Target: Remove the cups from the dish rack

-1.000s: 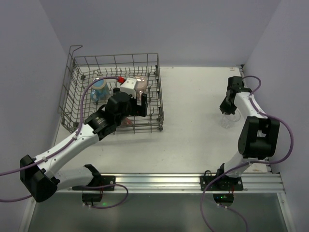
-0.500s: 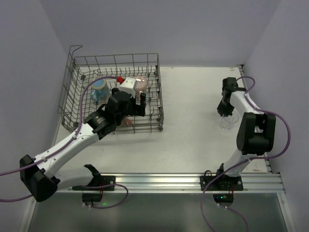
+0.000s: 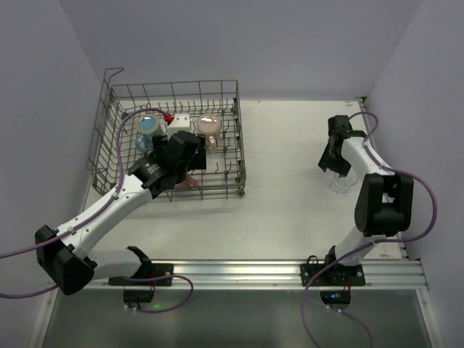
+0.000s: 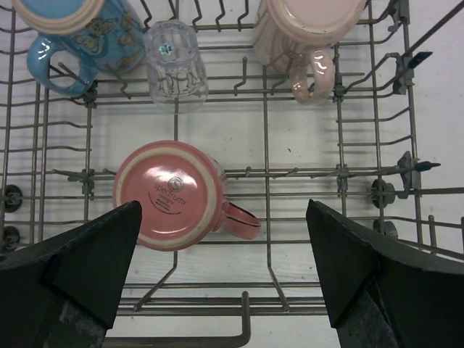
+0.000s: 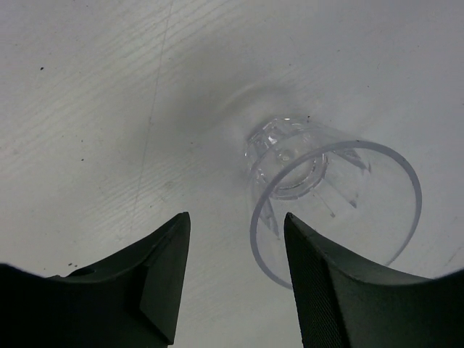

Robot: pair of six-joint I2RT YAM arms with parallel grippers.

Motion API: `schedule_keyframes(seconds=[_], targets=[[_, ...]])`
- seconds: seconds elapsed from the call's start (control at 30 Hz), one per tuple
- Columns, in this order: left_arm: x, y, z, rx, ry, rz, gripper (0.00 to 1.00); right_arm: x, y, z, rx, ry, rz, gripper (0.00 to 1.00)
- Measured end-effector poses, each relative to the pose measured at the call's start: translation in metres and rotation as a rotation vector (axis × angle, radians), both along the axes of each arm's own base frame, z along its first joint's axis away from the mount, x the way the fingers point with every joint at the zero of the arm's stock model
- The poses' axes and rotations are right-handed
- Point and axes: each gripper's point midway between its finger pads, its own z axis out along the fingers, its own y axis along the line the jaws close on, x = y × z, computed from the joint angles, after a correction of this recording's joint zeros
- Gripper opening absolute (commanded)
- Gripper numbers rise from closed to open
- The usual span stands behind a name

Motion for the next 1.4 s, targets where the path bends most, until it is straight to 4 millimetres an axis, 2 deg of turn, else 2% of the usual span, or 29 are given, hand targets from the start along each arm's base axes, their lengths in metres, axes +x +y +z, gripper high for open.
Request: schedule_keyframes(seconds=[0.17, 0.33, 0.43, 0.5, 0.6, 0.7, 0.9, 1.13, 1.4], targets=[[0.006, 0.017, 0.003, 0.006, 0.013, 0.057, 1.0, -0.003, 0.012, 0.028, -0.022, -0.064, 0.033, 0.61], [0.036, 0.047, 0.013, -0.001, 0.02, 0.14, 1.0, -0.012, 0.024, 0.059, -0.03, -0.143, 0.066, 0.63], [0.056, 0.068, 0.009, 0.022, 0.048, 0.186, 1.0, -0.021, 0.031, 0.077, -0.021, -0.194, 0.09, 0.63], [0.07, 0.072, 0.004, 0.042, 0.077, 0.186, 1.0, -0.027, 0.04, 0.09, 0.004, -0.238, 0.117, 0.63], [0.091, 0.064, -0.009, 0.07, 0.126, 0.148, 1.0, -0.037, 0.054, 0.111, 0.054, -0.307, 0.173, 0.63], [0.1, 0.055, -0.029, 0.089, 0.183, 0.095, 1.0, -0.044, 0.063, 0.126, 0.087, -0.362, 0.215, 0.64], [0.105, 0.051, -0.056, 0.104, 0.26, 0.043, 1.0, -0.056, 0.068, 0.129, 0.11, -0.381, 0.258, 0.64], [0.113, 0.06, -0.072, 0.124, 0.299, 0.055, 1.0, -0.061, 0.076, 0.118, 0.15, -0.357, 0.296, 0.64], [0.13, 0.07, -0.088, 0.108, 0.329, 0.07, 1.0, -0.061, 0.082, 0.12, 0.174, -0.386, 0.321, 0.64]])
